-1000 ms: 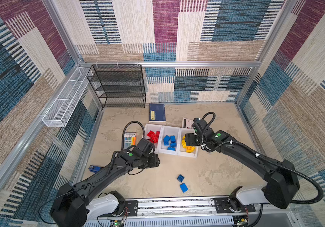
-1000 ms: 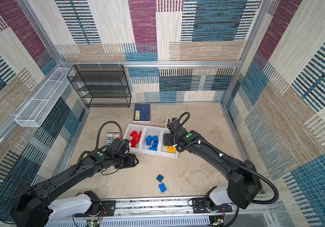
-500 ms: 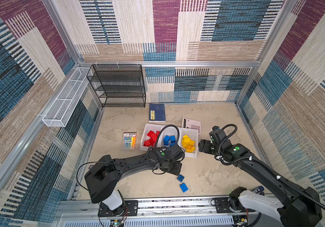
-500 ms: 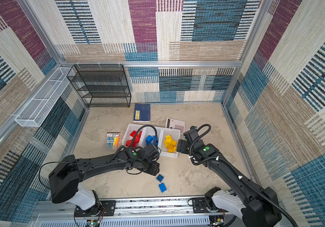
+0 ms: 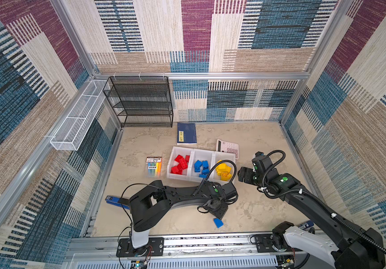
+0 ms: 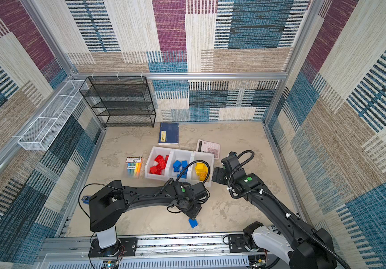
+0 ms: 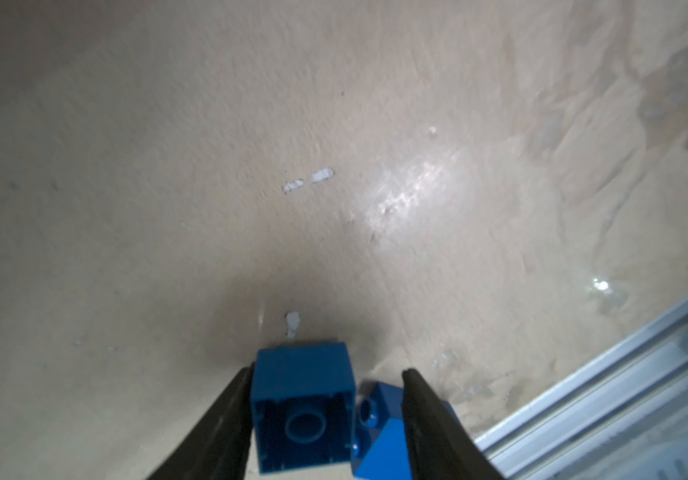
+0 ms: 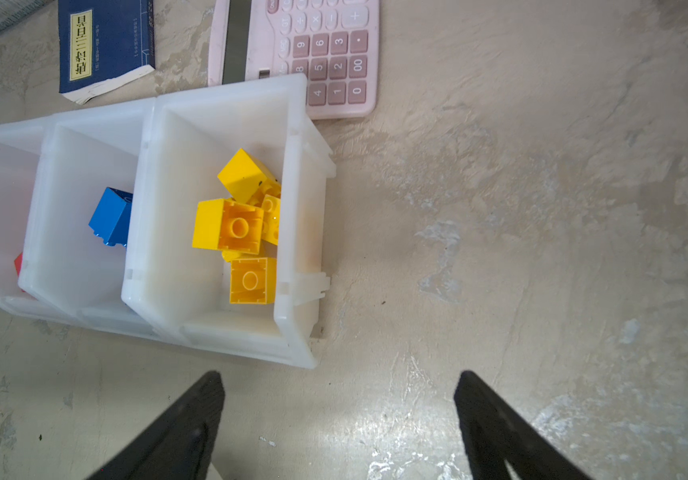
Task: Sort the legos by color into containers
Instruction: 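Withdraw the right gripper while the left gripper grasps a blue brick on the table, then carry the blue brick with the left gripper into the blue middle compartment and release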
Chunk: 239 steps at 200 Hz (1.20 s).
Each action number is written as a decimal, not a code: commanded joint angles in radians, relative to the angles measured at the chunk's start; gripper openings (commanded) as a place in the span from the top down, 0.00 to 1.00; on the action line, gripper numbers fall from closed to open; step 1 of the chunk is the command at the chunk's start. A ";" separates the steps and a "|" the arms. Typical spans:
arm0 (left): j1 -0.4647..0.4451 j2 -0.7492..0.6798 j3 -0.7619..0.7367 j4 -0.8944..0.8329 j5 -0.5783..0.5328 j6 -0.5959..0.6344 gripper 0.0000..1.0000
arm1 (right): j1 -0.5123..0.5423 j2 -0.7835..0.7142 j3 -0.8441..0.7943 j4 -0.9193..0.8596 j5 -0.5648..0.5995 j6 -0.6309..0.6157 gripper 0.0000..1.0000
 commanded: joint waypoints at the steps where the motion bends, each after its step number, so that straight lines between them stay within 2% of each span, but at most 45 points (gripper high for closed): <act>1: -0.003 0.011 0.007 -0.029 -0.043 0.028 0.48 | 0.000 -0.003 -0.004 0.023 -0.005 0.011 0.11; 47: -0.002 0.017 0.010 -0.026 -0.059 0.019 0.68 | -0.002 -0.015 -0.012 0.023 -0.008 0.011 0.12; 86: 0.026 -0.033 0.039 -0.049 -0.081 0.017 0.72 | -0.002 -0.030 -0.010 0.009 -0.008 0.007 0.12; 114: 0.137 -0.111 0.105 -0.081 -0.089 0.065 0.72 | -0.002 -0.038 -0.001 0.001 -0.008 0.002 0.13; 138: 0.270 -0.148 0.156 -0.079 -0.087 0.106 0.71 | -0.002 -0.038 0.003 0.002 -0.014 0.000 0.13; 162: 0.376 -0.123 0.206 -0.066 -0.081 0.146 0.71 | -0.002 -0.039 0.003 0.005 -0.021 -0.001 0.14; 212: 0.460 -0.005 0.281 -0.086 -0.063 0.160 0.70 | -0.002 -0.045 -0.003 0.010 -0.037 0.001 0.14; 222: 0.462 0.006 0.282 -0.083 -0.060 0.157 0.65 | -0.002 -0.044 -0.004 0.010 -0.043 -0.001 0.14; 239: 0.462 0.008 0.282 -0.077 -0.075 0.149 0.48 | -0.001 -0.043 -0.004 0.008 -0.048 -0.005 0.14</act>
